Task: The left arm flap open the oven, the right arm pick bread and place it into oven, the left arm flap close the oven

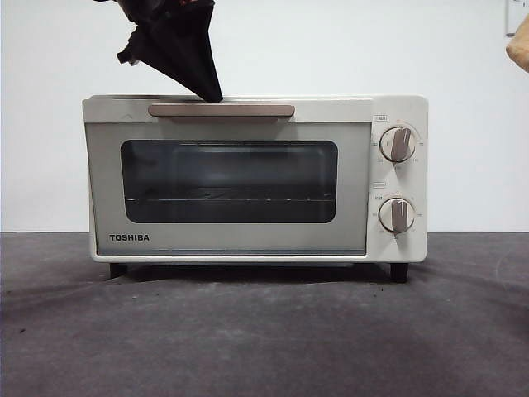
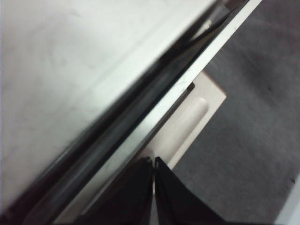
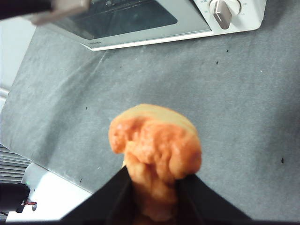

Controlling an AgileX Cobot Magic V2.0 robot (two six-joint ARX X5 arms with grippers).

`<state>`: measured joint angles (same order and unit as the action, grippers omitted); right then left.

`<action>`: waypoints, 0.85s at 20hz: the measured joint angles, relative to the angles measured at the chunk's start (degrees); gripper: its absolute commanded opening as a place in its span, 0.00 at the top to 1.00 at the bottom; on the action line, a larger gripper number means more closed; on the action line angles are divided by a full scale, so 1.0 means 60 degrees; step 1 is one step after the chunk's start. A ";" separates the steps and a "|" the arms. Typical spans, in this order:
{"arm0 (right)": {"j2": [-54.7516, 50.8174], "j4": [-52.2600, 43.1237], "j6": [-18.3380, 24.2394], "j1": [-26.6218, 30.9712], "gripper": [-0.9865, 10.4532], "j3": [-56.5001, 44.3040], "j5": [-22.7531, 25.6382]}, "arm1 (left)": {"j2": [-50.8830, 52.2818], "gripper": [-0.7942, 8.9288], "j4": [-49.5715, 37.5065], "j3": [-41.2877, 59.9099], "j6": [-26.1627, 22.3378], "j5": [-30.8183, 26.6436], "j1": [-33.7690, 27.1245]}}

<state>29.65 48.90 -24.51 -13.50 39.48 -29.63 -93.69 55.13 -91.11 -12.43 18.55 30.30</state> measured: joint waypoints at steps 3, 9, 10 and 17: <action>0.0000 0.0018 0.0000 0.0000 0.84 0.0000 -0.0033 | 0.0018 0.91 0.0062 0.0011 -0.0036 -0.0033 0.0120; 0.0000 0.0018 0.0000 0.0000 0.84 0.0000 -0.0033 | 0.0863 0.91 -0.0510 0.1268 -0.0015 -0.0047 0.0138; 0.0000 0.0018 0.0000 0.0000 0.84 0.0000 -0.0036 | 0.1086 0.91 -0.0750 0.1636 0.0033 -0.0022 0.0157; 0.0000 0.0018 0.0000 0.0000 0.84 0.0000 -0.0036 | 0.2867 0.91 -0.2583 0.4626 0.0874 0.0146 0.0259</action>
<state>29.65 49.01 -24.51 -13.50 39.48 -29.85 -76.49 39.64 -63.35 -7.18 19.42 31.86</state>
